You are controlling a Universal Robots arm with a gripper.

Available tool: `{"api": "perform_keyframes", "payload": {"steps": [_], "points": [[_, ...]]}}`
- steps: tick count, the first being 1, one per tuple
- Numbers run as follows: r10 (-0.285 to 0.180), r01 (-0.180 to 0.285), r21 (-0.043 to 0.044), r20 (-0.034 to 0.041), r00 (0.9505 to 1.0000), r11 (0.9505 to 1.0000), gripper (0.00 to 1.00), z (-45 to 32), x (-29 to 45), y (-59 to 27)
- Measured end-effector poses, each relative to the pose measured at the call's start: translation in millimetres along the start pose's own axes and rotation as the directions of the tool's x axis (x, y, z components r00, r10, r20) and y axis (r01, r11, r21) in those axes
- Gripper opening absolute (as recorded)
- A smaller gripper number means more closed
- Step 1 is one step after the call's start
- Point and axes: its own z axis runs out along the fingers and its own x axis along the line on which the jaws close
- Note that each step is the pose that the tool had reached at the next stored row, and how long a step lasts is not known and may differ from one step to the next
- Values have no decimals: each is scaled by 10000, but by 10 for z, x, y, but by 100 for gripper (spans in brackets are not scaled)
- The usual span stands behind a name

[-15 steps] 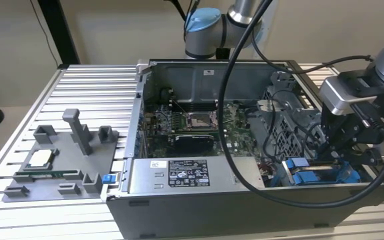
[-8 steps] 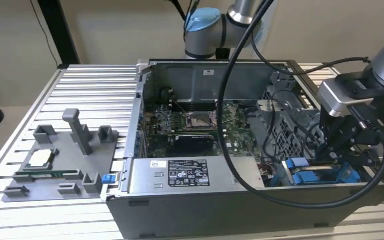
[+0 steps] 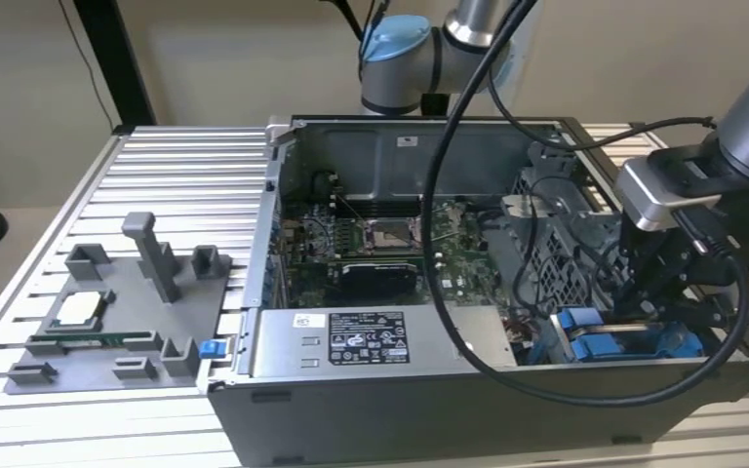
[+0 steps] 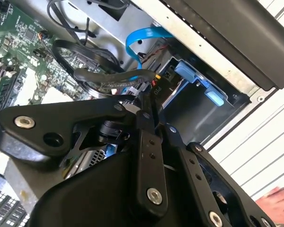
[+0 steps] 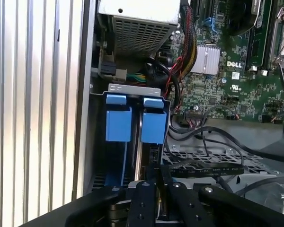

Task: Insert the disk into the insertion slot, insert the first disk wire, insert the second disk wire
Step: 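Insert the second disk wire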

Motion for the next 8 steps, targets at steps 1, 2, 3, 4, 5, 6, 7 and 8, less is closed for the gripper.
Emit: {"api": "perform_keyframes", "payload": {"steps": [1,2,3,4,5,6,7,8], "points": [[-2,2,3,26,10000,10000,100,13,2,-1],[-3,3,0,19,10000,10000,100,7,2,-1],[-1,1,-6,23,10000,10000,100,-13,1,-1],[2,-2,-13,33,10000,10000,100,-41,0,-1],[4,-4,-22,26,10000,10000,100,-86,-6,-1],[4,-4,-25,20,10000,10000,100,-136,-15,-3],[5,-4,-28,21,10000,10000,100,-180,-20,-4],[4,-4,-31,19,10000,10000,100,-229,-27,-6]]}}
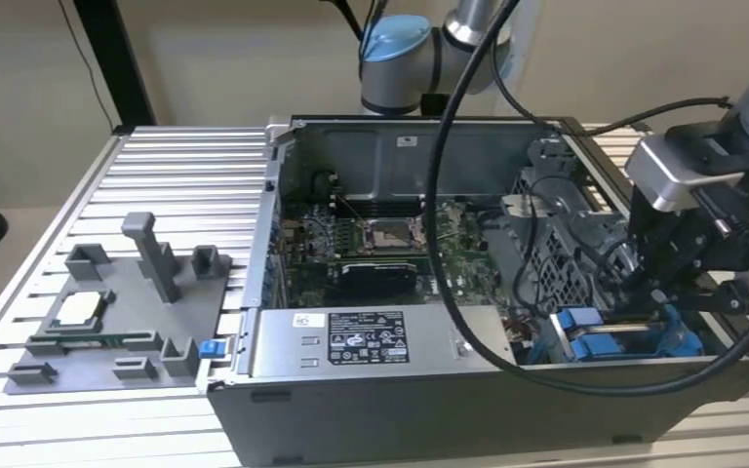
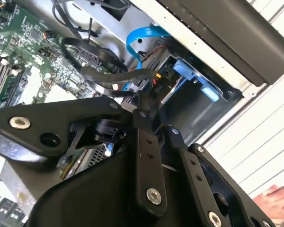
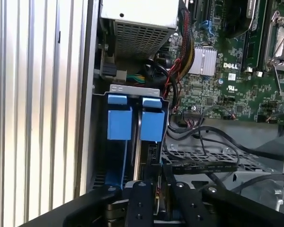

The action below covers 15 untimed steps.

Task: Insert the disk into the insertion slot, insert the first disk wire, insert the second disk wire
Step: 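Insert the second disk wire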

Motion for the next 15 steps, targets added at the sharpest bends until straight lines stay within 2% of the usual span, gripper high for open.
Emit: {"api": "perform_keyframes", "payload": {"steps": [11,13,15], "points": [[3,-3,-21,0,10000,10000,100,-486,-66,-11],[3,-3,-22,0,10000,10000,100,-522,-71,-12],[3,-3,-22,2,10000,10000,100,-522,-71,-12]]}}
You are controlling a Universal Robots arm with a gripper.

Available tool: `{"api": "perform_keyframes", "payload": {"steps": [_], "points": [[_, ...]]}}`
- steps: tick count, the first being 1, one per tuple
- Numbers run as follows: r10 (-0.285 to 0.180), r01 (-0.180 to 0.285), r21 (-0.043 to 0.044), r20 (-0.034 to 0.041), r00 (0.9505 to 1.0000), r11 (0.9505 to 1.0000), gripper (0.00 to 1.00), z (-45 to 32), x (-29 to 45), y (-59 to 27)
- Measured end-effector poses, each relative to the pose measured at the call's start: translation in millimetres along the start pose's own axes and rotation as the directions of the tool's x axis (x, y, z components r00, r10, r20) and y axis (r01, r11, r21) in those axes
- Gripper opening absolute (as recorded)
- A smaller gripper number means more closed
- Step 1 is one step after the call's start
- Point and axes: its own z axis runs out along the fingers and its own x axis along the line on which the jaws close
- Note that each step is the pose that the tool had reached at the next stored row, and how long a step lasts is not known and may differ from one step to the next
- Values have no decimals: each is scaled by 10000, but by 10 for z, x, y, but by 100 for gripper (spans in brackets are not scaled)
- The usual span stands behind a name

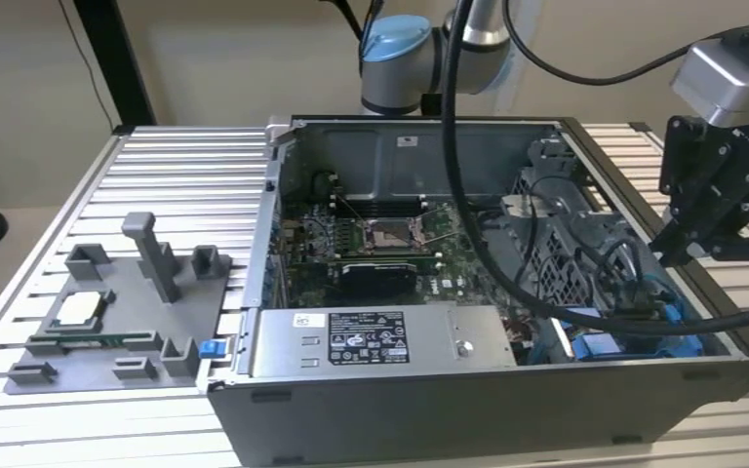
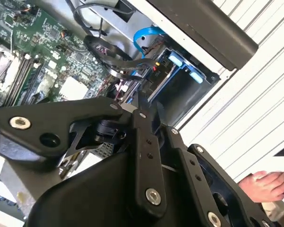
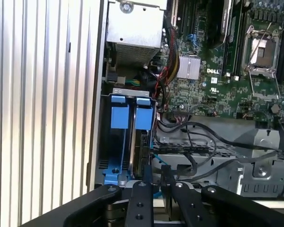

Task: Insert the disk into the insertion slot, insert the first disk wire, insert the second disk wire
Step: 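Insert the second disk wire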

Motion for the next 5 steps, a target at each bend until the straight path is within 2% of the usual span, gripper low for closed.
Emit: {"api": "perform_keyframes", "payload": {"steps": [5], "points": [[0,0,0,-2,10000,10000,100,-5,-1,0]]}}
